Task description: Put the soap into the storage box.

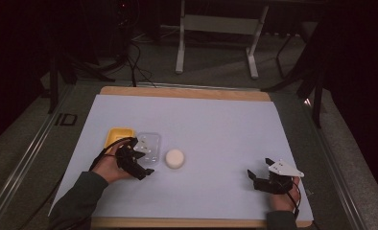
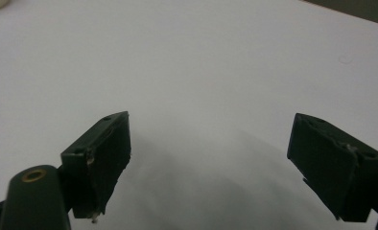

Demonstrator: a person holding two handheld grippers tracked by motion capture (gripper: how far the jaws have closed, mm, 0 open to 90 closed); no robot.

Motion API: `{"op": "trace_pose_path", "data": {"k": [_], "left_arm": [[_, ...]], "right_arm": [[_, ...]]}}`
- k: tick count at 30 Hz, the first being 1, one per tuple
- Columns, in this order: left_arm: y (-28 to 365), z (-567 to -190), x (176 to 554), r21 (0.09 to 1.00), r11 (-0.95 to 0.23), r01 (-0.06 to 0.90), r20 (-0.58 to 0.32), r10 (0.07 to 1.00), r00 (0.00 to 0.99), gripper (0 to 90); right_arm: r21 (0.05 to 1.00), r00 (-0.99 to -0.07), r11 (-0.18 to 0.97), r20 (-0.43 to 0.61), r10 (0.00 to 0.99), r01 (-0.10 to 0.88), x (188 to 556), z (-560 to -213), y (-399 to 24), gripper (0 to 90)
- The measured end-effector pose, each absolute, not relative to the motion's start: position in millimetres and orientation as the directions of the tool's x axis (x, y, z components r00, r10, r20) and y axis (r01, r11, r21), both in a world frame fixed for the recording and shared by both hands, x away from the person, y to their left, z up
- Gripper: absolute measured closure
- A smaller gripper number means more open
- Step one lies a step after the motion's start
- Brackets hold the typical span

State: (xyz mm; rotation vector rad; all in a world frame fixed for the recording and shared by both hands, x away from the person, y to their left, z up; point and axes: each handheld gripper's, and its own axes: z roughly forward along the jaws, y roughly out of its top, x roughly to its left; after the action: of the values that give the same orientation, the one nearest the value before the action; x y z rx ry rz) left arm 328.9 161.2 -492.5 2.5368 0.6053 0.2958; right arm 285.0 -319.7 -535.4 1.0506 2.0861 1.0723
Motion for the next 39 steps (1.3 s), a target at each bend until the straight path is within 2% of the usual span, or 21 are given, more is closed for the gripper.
{"op": "trace_pose_path", "data": {"k": [21, 39], "left_arm": [[138.5, -496.2, 340.1, 0.484, -0.809, 0.334, 0.105, 0.432, 0.896, 15.3], [128.3, -496.0, 346.6, 0.482, -0.815, 0.322, 0.108, 0.420, 0.901, 15.2]], "right_arm": [[0.844, -0.535, 0.373, -0.125, 0.835, 0.385, 285.1, -535.4, -319.7, 15.0], [0.845, -0.536, 0.373, -0.125, 0.835, 0.384, 285.0, -535.4, -319.7, 15.0]]}}
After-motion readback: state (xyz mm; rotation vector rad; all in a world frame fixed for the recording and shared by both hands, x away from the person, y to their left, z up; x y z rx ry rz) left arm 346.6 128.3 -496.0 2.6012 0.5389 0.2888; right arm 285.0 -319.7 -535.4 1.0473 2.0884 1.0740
